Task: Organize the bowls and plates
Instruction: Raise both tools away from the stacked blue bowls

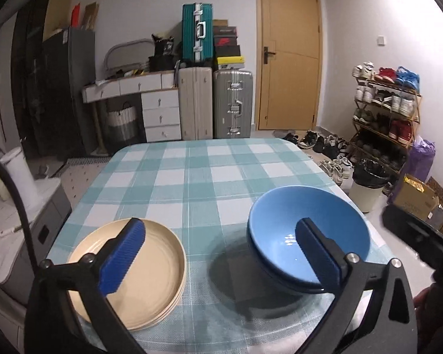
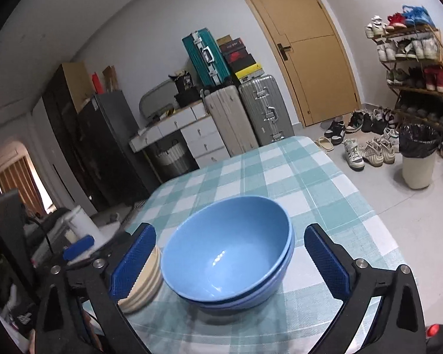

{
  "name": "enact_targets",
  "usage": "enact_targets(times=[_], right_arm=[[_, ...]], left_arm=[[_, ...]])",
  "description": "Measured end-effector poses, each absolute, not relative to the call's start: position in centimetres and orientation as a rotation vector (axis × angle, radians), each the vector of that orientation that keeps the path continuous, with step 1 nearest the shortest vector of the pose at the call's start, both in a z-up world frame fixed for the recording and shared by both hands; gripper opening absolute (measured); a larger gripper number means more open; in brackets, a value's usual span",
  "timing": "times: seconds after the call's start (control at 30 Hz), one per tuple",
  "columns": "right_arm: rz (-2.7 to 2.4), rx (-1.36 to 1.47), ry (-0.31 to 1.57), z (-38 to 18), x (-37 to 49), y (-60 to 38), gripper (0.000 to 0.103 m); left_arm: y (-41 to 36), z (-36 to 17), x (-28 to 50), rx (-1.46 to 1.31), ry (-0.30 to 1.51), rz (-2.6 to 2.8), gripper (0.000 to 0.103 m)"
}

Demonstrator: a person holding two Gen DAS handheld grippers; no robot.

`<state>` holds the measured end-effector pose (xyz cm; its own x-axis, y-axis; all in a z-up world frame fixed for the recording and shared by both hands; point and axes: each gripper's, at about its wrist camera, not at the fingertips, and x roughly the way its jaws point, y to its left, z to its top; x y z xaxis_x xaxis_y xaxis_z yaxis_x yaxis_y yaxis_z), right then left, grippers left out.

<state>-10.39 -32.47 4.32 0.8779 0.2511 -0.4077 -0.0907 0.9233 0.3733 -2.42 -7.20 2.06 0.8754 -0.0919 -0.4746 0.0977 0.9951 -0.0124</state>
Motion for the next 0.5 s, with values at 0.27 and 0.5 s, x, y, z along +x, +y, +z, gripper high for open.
enact_targets(times=[0.27, 0.5], right_arm=[[0.207, 0.247, 0.421, 5.0, -11.7, -30.5, 0.102], [0.181, 0.235, 0.428, 4.9, -11.9, -30.7, 0.102]], left_arm=[[-6.9, 2.2, -2.5, -0.058, 0.496, -0.129, 0.103], [-6.4, 1.9, -2.6, -0.093, 0.517, -0.106, 0.103]])
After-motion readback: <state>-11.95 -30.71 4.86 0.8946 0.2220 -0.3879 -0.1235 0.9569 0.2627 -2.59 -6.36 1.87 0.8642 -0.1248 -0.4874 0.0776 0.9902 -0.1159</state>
